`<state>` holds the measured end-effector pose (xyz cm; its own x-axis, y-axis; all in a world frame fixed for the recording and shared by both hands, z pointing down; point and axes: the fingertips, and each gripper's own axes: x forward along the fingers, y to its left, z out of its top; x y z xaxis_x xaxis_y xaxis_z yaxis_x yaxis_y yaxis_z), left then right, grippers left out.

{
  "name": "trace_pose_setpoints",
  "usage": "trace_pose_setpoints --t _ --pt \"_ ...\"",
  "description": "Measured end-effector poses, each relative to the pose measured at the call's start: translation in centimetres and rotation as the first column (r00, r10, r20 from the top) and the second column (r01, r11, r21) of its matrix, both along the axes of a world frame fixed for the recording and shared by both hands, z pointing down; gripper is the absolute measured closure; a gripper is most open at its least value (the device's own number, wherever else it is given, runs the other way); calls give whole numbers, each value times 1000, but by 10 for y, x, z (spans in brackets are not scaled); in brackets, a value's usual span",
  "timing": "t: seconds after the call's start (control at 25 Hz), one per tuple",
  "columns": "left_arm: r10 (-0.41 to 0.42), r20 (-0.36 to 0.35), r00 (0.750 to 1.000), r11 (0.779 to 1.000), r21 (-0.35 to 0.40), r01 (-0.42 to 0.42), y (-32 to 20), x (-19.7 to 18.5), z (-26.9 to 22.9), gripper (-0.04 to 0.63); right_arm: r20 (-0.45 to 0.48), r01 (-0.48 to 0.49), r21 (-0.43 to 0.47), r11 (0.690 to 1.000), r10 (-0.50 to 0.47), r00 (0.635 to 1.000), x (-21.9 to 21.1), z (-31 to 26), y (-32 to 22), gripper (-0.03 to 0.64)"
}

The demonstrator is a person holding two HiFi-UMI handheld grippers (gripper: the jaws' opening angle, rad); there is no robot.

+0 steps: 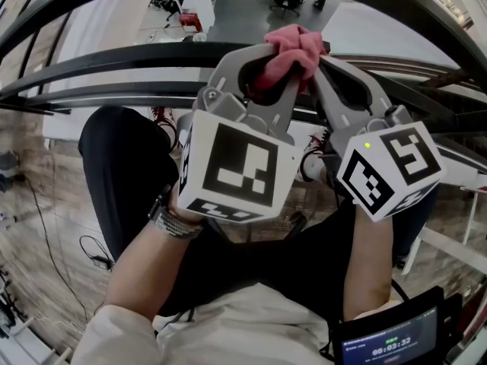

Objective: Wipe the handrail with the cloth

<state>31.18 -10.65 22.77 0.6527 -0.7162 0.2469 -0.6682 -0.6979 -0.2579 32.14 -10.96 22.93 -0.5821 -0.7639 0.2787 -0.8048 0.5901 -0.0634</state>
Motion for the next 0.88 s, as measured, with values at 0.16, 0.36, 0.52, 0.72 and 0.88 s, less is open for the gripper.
trace_pose_setpoints --t 0.16,0.36,0.52,0.72,0.88 --pt "6 1 1000 1000 1 -6 0 3 0 565 1 -6 0 1000 6 1000 3 0 0 615" --pt "12 1 1000 1000 4 -12 1 7 1 565 1 -14 2 1000 14 1000 7 1 1 615" --pt "19 1 1000 1000 5 -19 2 11 0 565 1 -22 4 1000 22 1000 11 0 2 615" --pt "32 2 999 999 5 -32 2 15 1 565 5 -33 5 999 33 999 15 1 2 615" --pt "44 3 999 999 7 -44 3 21 1 565 9 -44 8 999 44 999 21 2 3 615"
